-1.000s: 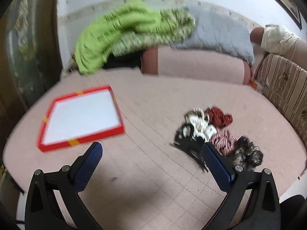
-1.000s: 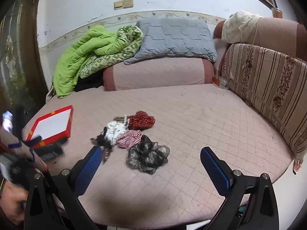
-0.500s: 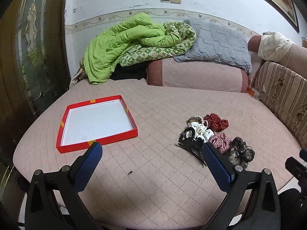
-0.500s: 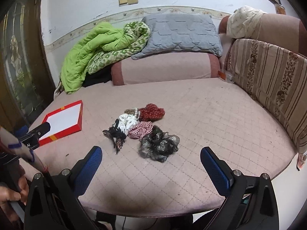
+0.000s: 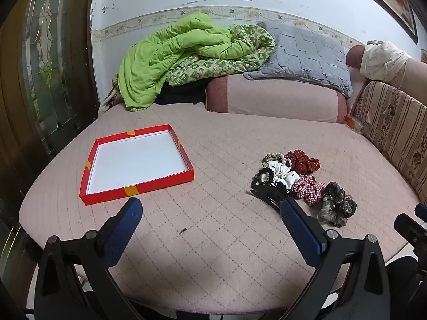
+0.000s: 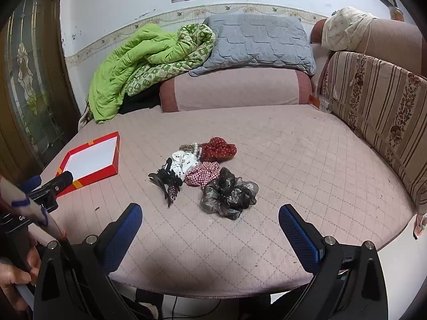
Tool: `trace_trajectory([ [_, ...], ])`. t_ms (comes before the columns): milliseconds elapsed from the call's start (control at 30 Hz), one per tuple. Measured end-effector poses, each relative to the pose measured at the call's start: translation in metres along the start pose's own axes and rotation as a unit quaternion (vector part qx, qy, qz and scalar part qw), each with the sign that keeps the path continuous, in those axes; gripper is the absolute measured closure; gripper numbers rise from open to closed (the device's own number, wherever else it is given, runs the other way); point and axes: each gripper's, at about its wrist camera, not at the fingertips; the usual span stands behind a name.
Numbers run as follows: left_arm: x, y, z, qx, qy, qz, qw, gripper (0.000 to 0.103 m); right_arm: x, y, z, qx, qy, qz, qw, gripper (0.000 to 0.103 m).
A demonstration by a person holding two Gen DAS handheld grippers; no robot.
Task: Organize jewelry
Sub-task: 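Move both tools toward the pile of hair accessories, then grasp the black claw clip with the left tool while the right tool grasps the grey sheer scrunchie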
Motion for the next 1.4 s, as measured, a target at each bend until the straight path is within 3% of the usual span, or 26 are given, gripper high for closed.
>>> trace_trajectory([
  [1000, 0.029, 0.020, 0.025, -0.039, 0.007, 0.042, 0.9983, 0.000, 0.004, 0.008, 0.021, -0.028, -0.008, 0.006, 1.000, 0.000],
  [1400, 0.031, 0.018, 0.085, -0.119, 0.045, 0.010, 0.9918, 0.000, 0.046, -0.004, 0.085, -0.083, -0.056, 0.054, 0.994, 0.000],
])
Point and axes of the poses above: each gripper's, at about its wrist camera, not at the fingertips, and z roughly the way its jaws point, x to its right, y to its underside
